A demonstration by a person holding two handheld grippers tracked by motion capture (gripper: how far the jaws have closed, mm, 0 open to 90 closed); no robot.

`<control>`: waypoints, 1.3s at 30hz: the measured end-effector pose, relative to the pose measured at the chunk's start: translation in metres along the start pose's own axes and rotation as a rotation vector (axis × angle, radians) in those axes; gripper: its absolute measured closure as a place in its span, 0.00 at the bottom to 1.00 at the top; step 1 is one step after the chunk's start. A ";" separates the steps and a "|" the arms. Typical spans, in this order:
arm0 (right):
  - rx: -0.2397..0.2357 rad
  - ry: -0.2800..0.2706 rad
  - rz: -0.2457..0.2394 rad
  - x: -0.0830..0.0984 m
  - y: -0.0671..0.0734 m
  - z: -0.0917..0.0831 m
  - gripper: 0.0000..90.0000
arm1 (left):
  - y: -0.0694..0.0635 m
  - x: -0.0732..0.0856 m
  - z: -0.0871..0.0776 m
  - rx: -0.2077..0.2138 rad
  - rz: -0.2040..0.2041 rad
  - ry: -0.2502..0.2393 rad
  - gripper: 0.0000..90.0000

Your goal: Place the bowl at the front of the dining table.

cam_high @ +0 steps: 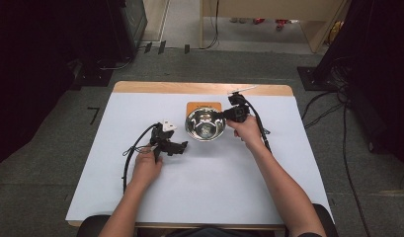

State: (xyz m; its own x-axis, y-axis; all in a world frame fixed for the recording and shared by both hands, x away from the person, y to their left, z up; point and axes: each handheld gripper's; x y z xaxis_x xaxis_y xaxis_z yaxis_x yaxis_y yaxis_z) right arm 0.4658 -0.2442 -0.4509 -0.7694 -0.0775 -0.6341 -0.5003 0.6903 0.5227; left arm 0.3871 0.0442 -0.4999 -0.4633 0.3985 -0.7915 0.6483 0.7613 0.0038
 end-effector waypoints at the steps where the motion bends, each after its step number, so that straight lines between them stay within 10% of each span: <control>1: -0.003 -0.005 0.010 0.000 -0.002 0.001 0.93 | 0.000 0.000 0.000 0.000 0.001 0.000 0.11; 39: 0.035 -0.047 -0.017 -0.019 -0.007 0.017 0.93 | 0.000 0.000 0.000 -0.001 0.001 0.000 0.11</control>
State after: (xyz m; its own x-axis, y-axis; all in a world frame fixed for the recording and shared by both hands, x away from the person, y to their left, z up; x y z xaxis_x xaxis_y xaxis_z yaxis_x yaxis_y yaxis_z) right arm 0.4912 -0.2353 -0.4522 -0.7409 -0.0563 -0.6693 -0.4983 0.7142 0.4915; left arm 0.3870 0.0442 -0.4999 -0.4625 0.3997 -0.7914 0.6485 0.7612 0.0054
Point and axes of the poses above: each handheld gripper's, and its own axes: z roughly forward along the jaws, x roughly out of its underside, y roughly to its left, and after that the axes turned 6 degrees about -y, right-handed
